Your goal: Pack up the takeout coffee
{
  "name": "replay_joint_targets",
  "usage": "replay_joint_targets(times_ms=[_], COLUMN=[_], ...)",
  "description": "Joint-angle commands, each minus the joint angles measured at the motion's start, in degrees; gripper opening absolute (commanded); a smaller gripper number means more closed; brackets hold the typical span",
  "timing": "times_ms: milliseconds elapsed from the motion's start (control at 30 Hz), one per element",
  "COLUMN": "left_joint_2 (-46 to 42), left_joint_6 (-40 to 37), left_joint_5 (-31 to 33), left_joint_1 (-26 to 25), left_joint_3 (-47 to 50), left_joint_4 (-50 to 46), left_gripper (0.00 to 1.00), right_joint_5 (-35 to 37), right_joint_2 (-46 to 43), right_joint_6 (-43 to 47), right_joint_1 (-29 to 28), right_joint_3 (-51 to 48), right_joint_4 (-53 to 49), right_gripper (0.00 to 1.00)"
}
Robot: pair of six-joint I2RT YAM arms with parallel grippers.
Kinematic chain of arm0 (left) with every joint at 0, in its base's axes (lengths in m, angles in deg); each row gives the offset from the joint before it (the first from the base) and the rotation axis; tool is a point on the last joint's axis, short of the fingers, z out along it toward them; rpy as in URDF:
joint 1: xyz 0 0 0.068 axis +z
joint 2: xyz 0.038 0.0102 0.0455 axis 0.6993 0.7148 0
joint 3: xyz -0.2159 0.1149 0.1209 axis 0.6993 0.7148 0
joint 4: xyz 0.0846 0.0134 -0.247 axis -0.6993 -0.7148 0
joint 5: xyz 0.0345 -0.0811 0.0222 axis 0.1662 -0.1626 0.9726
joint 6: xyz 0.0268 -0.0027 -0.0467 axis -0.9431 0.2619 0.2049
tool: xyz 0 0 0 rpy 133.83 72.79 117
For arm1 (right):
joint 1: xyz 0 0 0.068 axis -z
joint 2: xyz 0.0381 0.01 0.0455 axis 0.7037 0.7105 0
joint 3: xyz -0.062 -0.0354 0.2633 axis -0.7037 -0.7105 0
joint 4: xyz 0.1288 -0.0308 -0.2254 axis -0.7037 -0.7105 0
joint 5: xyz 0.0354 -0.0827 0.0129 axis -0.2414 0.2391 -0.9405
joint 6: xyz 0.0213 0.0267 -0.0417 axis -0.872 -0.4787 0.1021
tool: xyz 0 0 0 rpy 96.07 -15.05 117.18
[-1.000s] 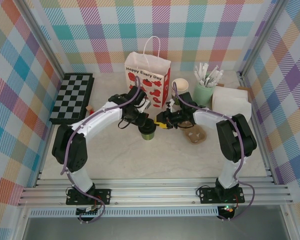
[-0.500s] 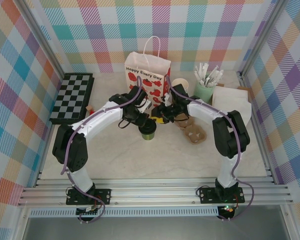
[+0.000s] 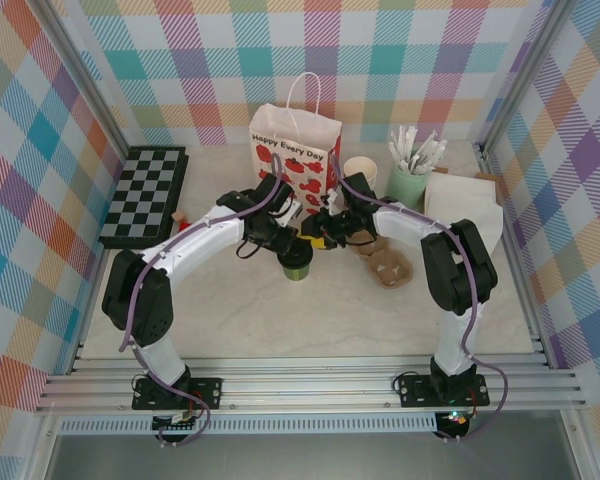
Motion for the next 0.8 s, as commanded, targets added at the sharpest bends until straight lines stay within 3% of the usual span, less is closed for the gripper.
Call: replay_joint_targets(times_ms=[0, 200, 367, 533, 767], left_joint_2=[3.66, 2.61, 2.14, 0.88, -0.23], left_joint_6=[1.85, 3.38, 4.63, 4.94, 3.99], left_joint_5=[0.98, 1.19, -0.75, -3.61, -5.73], left_joint_1=[-0.68, -0.66, -0.68, -0.77, -0.85], left_joint_3=[2.14, -0.18, -0.95, -1.17, -2.21], left_joint_4=[-4.07, -5.63, -6.8, -8.36, -10.99], left_gripper=[0.0, 0.0, 0.0, 0.0, 0.0], right_joint_5=[6.61, 20.93, 35.79, 35.6, 31.98], right_joint_2=[-3.29, -15.95, -20.21, -19.49, -11.83], right_joint_6=[2.65, 2.77, -0.48, -6.65, -5.15], right_joint_1=[-0.15, 7.55, 9.17, 9.31, 8.0], right_joint_3=[0.89, -5.76, -9.74, -14.64, -12.38], right_joint_4=[-10.26, -17.33, -26.31, -22.94, -20.39], right_gripper=[0.5, 0.76, 1.0, 1.0, 0.99])
